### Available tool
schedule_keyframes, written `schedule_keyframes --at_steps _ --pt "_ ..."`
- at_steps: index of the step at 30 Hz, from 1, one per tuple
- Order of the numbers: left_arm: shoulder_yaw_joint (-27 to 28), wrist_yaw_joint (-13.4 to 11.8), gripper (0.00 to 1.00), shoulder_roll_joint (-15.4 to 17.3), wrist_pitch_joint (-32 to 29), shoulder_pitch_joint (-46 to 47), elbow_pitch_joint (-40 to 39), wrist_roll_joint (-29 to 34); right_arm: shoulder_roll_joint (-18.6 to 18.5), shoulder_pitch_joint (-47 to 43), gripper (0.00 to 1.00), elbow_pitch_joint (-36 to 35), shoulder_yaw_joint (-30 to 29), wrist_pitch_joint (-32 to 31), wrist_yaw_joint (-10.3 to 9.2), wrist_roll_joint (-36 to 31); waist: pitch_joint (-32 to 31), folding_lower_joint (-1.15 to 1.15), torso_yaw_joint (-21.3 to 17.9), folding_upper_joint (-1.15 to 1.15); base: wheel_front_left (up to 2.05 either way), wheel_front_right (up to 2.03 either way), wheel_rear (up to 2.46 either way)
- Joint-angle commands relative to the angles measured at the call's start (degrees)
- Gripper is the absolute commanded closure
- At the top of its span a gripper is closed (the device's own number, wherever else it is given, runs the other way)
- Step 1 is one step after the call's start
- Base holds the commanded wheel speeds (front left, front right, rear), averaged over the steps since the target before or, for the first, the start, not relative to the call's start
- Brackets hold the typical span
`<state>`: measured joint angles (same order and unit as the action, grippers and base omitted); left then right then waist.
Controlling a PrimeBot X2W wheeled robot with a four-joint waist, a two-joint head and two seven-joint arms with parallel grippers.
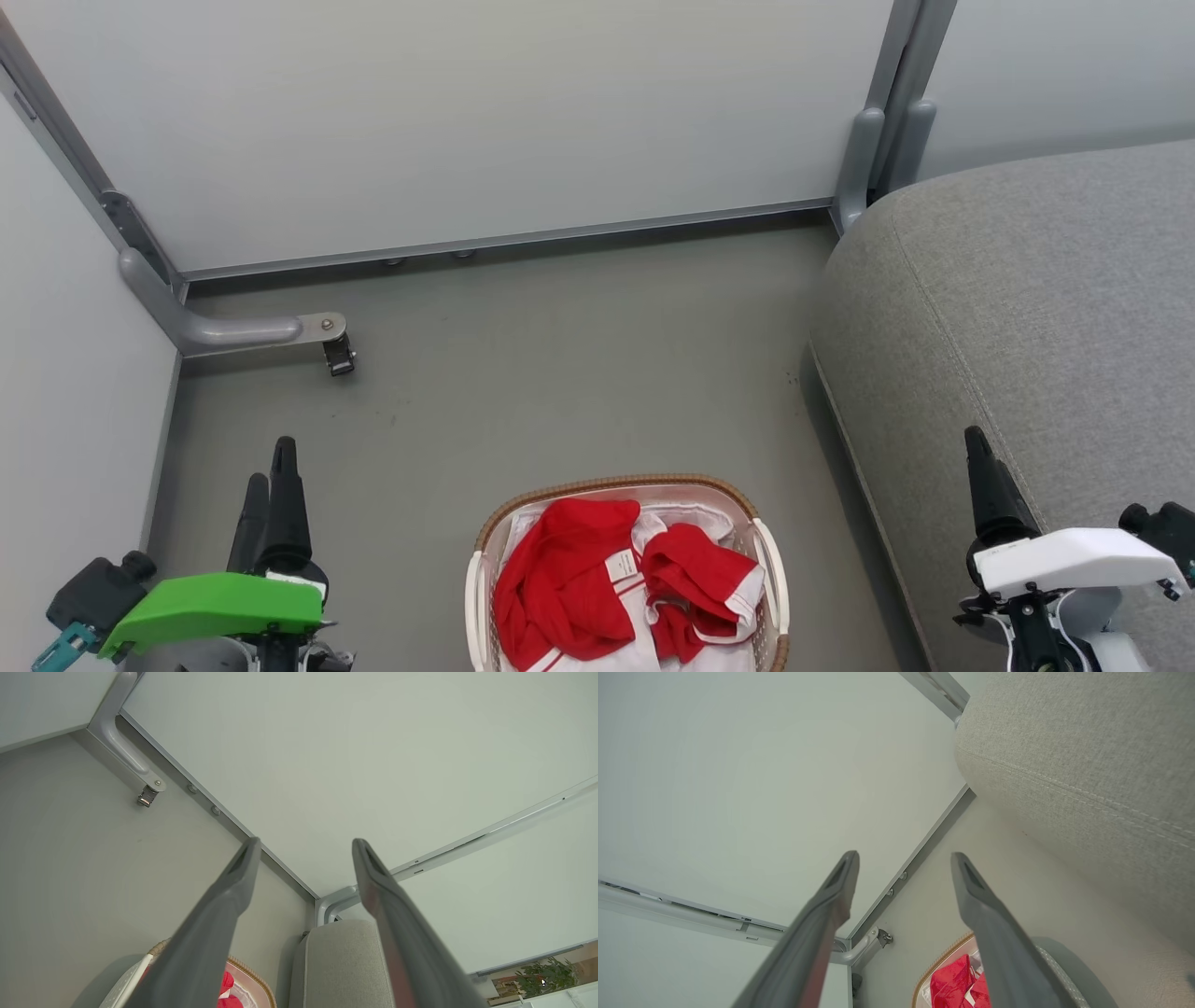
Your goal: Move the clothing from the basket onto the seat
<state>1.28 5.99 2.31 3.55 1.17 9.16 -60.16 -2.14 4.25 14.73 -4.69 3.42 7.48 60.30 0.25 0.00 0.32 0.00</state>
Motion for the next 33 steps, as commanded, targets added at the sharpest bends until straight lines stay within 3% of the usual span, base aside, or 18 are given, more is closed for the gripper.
schedule_keyframes --at_steps 1,21,33 --pt "-0.59 -0.40 0.00 0.38 0.53 -0.04 -1.30 2.95 -0.38 0.78 0.00 -1.32 0.58 0.64 0.01 -3.53 0.02 0.00 0.01 0.00 0.00 0.00 0.00" --pt "-5.00 -2.20 0.00 0.50 4.04 -1.85 -1.32 24.24 -0.53 -0.33 0.00 -2.62 6.37 4.16 0.01 -28.32 0.01 0.00 0.21 0.00 0.00 0.00 0.00" --pt "-5.87 -3.10 0.00 0.57 5.82 -2.72 -0.04 32.46 -0.64 -0.72 0.00 -1.14 6.94 5.97 0.01 -36.09 -0.10 0.00 0.46 0.00 0.00 0.00 0.00"
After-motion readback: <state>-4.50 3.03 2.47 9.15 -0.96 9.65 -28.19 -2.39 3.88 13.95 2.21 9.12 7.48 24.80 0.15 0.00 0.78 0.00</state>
